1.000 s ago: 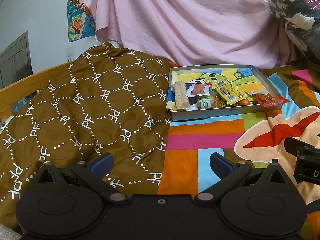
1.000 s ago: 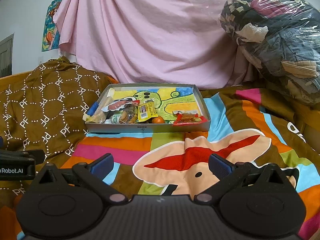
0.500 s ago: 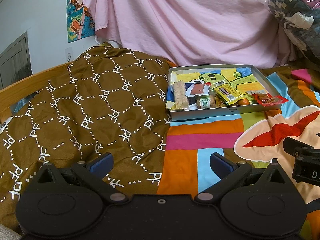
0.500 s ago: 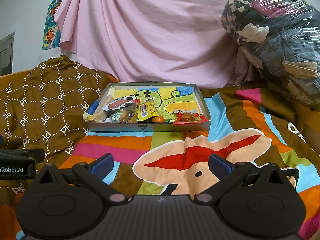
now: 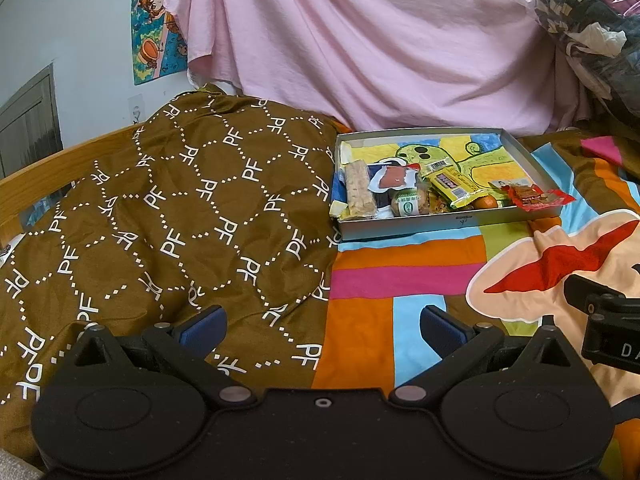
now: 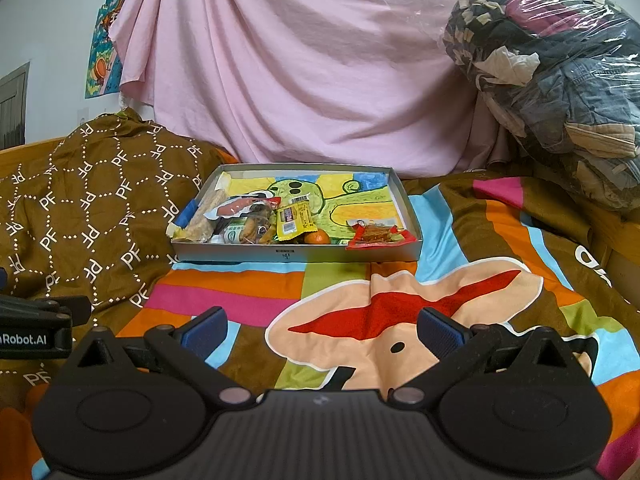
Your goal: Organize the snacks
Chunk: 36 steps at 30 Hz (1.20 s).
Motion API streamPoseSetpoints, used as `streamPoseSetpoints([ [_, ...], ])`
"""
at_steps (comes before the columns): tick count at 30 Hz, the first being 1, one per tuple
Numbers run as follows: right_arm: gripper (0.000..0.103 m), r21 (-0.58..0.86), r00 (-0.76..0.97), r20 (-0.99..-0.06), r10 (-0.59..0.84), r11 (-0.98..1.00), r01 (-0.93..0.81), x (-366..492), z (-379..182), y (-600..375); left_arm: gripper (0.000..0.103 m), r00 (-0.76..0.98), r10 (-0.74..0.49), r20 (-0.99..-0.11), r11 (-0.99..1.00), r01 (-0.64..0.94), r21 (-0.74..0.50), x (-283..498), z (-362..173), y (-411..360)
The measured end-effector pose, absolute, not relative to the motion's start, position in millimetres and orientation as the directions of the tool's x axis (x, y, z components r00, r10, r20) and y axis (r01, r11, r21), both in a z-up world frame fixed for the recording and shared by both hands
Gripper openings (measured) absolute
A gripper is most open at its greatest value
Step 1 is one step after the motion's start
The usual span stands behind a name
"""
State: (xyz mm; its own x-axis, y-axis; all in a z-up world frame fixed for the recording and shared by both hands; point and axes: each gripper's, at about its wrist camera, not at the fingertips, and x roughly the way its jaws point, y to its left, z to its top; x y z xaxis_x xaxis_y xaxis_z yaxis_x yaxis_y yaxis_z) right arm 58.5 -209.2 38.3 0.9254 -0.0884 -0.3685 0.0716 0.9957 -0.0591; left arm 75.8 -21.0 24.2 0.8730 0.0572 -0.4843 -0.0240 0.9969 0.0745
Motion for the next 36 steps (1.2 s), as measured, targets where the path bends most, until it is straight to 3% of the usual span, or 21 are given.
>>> streamPoseSetpoints([
  [36,0.103,-0.076,0.922,-0.377,-0.085,0.995,0.061,59.7,37.0,-209.3,0.102,0.853,0.045,-0.520,0.994,0.012,0.106,77.0,24.3,-23.0],
])
